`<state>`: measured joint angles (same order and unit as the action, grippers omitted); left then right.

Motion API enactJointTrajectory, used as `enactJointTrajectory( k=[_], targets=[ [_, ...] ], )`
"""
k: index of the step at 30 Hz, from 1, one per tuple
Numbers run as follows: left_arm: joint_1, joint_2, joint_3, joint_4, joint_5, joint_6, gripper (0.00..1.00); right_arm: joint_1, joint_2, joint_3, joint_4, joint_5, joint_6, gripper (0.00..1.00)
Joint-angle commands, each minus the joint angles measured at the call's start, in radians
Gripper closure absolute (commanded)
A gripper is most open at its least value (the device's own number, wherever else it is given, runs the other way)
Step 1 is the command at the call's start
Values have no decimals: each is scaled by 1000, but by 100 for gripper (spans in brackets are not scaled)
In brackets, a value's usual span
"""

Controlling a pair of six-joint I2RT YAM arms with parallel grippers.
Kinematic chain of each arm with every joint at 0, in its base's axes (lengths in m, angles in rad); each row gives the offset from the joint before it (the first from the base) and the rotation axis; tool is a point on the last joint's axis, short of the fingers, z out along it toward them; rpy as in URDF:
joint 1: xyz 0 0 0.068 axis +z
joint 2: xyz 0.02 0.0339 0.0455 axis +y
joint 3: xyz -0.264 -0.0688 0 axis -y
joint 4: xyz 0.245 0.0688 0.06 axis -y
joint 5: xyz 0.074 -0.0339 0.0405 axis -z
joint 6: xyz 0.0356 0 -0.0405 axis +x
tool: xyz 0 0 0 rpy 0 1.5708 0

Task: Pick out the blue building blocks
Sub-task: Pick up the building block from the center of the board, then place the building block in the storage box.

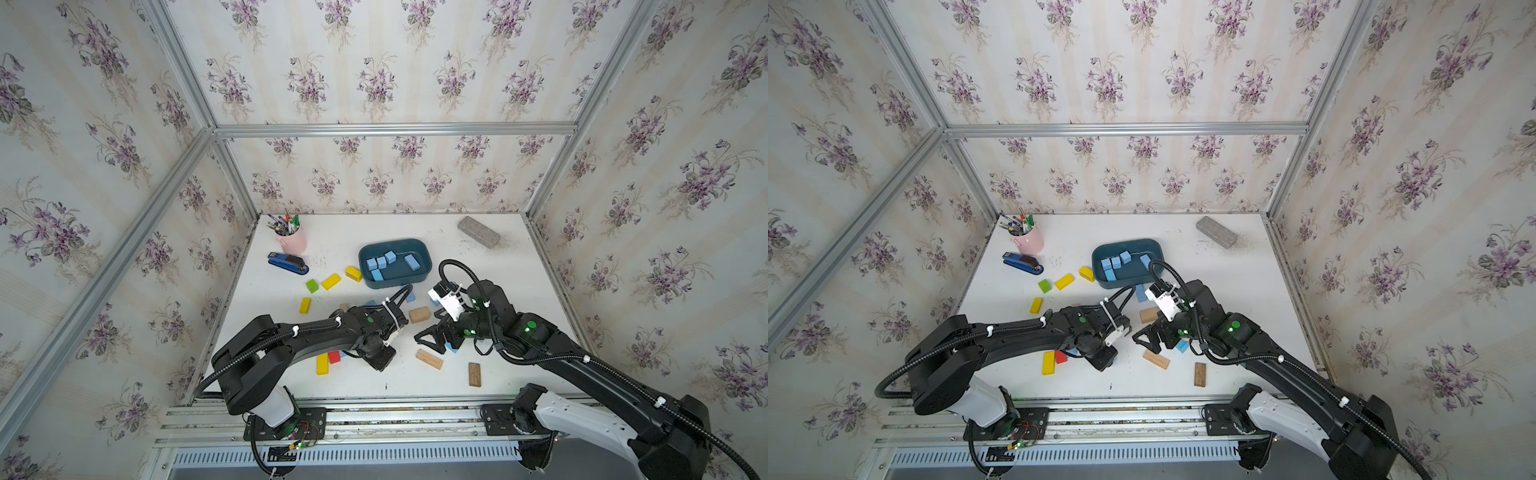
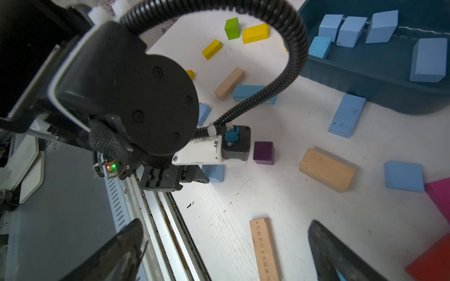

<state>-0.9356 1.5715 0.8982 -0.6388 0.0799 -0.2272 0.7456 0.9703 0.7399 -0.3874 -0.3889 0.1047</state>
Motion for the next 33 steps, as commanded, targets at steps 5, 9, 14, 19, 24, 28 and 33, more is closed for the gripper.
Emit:
enactJointTrajectory(
  k=[5,9,14,19,24,28,33],
  targets=[
    [4,-104,49,39,-61,-42,93,2,-3,-7,13,6,-7,0],
    [24,-147,131,45,-112,-49,94,3,-8,-15,19,15,-4,0],
    [93,-118,261,59,-147,-60,95,3,-11,-30,35,21,7,0],
    [176,5,416,89,-142,-103,97,4,-19,-41,51,29,20,0],
    [226,192,594,108,-140,-142,98,4,-26,-42,45,52,24,0],
    [251,337,722,116,-124,-157,98,5,-33,-45,36,75,24,0],
    [275,499,874,115,-104,-194,98,5,-39,-49,38,85,24,0]
  ],
)
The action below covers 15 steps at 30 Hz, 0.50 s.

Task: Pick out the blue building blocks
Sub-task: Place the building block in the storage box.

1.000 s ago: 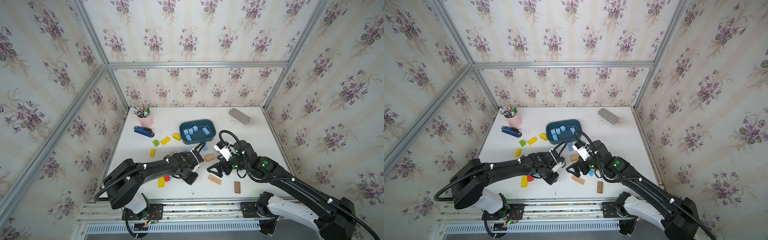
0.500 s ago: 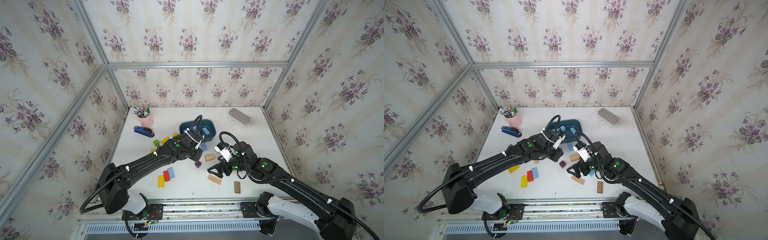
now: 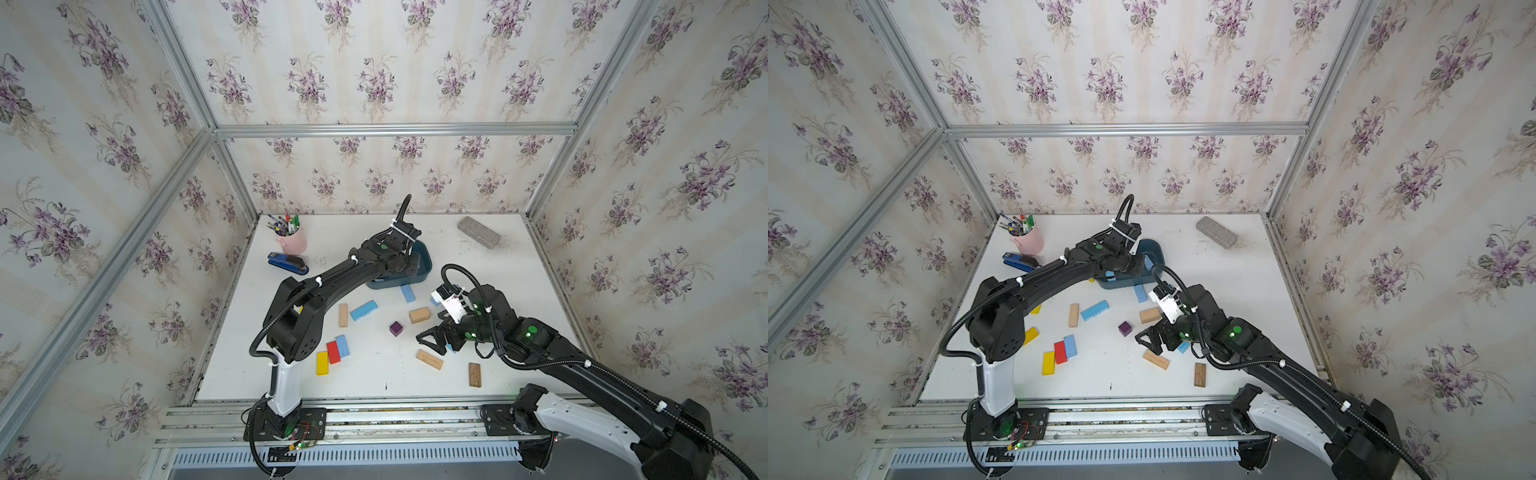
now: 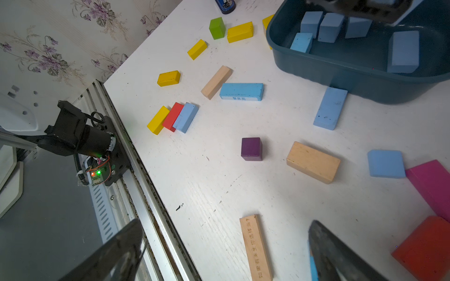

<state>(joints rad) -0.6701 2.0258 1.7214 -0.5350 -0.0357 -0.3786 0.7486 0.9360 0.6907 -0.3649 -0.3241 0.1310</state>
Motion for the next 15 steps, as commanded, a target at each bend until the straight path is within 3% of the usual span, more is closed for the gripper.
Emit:
enactJointTrajectory(
  k=[1,15],
  targets=[
    [15,77,76,11,15,-55,98,2,-8,-2,16,24,-2,0],
    [54,320,282,13,32,-143,92,1,-20,-7,13,37,-2,1]
  ],
)
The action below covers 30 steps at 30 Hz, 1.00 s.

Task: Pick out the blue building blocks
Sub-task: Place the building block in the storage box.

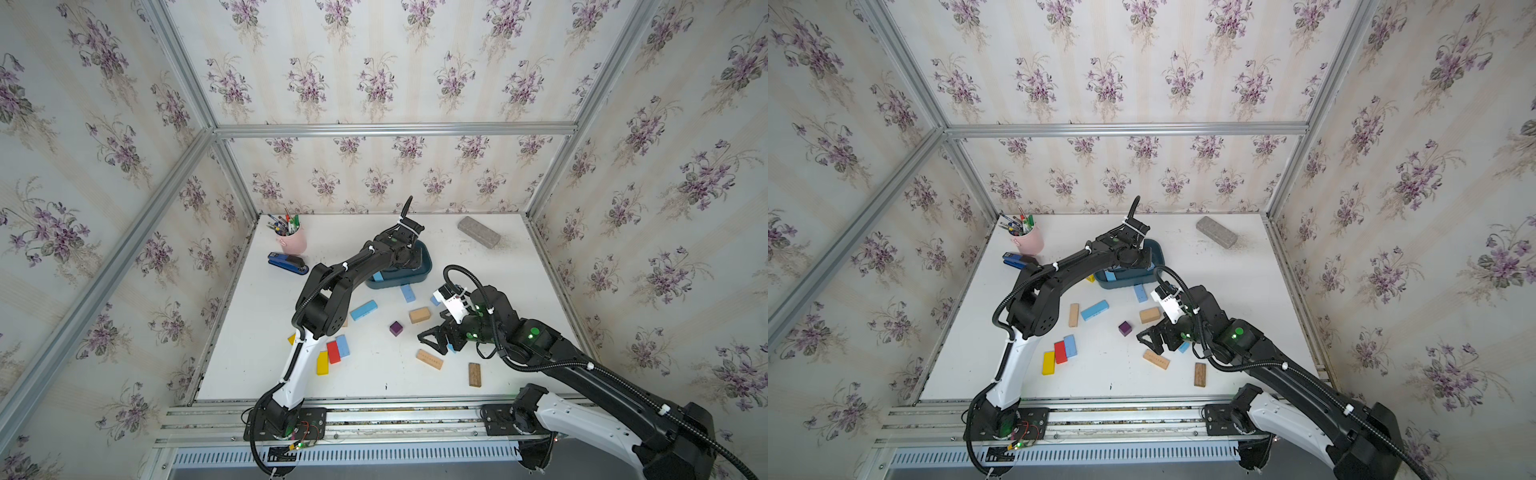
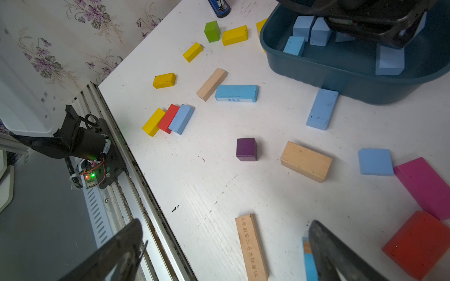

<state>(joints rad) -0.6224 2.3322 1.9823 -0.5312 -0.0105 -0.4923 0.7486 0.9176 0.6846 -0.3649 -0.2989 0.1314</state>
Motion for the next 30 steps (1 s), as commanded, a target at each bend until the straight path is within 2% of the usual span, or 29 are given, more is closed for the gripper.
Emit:
enactJointTrajectory(
  k=[1,10,19,25,30],
  targets=[
    [9,24,30,10,9,-29,91,2,-1,0,12,14,-3,0],
    [36,87,77,10,60,-43,77,2,1,0,10,20,1,0],
    [47,80,109,10,147,-46,46,2,2,-2,9,24,5,0],
    [50,-75,26,12,176,-13,34,2,-8,-3,7,27,7,0],
    [50,-294,-146,54,172,31,28,2,-7,-3,8,24,11,0]
  ],
)
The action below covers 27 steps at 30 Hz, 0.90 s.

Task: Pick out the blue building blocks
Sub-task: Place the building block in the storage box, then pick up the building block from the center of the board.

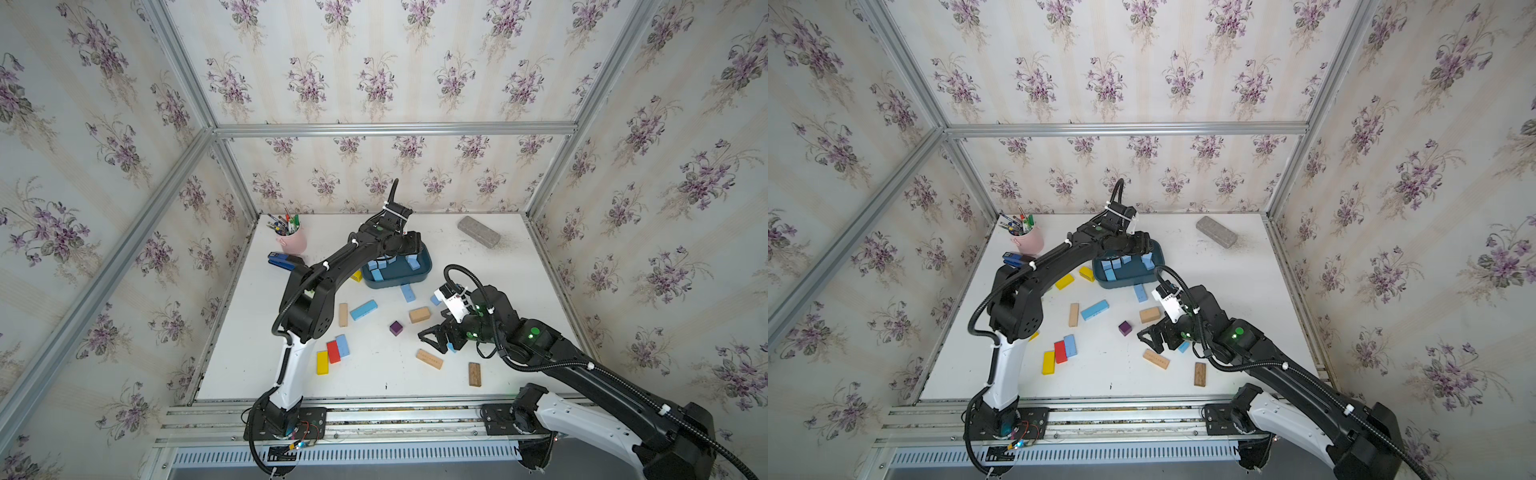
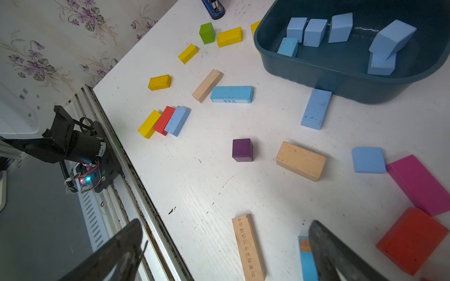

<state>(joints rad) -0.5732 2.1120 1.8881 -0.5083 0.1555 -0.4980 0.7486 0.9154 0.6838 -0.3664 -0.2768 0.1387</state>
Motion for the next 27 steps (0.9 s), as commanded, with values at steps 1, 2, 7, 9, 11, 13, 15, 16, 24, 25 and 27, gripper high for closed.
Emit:
enactJointTrajectory(
  k=[1,2,7,9,11,13,15,16,24,25,27],
  targets=[
    [1,-127,-103,44,3,44,26,2,-5,-2,10,2,4,0],
    [1,-174,-145,56,-1,48,25,3,-6,-3,11,2,6,0],
    [0,-460,-416,138,-28,74,16,3,-1,-3,11,3,6,0],
    [1,-574,-525,158,-43,79,11,3,-1,-3,11,4,7,0],
    [1,-684,-626,168,-62,82,6,3,1,-3,13,7,8,0],
    [1,-823,-721,169,-86,88,2,3,6,-4,16,10,10,0],
    [3,-921,-797,167,-103,94,1,4,14,-3,20,14,12,0],
    [2,-972,-837,168,-105,97,1,4,19,-2,24,16,14,0],
    [3,-1214,-996,21,-78,155,1,4,62,11,16,118,63,0],
    [3,-1224,-994,-14,-66,175,1,4,67,12,10,144,77,0],
    [4,-1232,-983,-77,-41,216,1,5,78,15,-3,192,104,0]
  ],
)
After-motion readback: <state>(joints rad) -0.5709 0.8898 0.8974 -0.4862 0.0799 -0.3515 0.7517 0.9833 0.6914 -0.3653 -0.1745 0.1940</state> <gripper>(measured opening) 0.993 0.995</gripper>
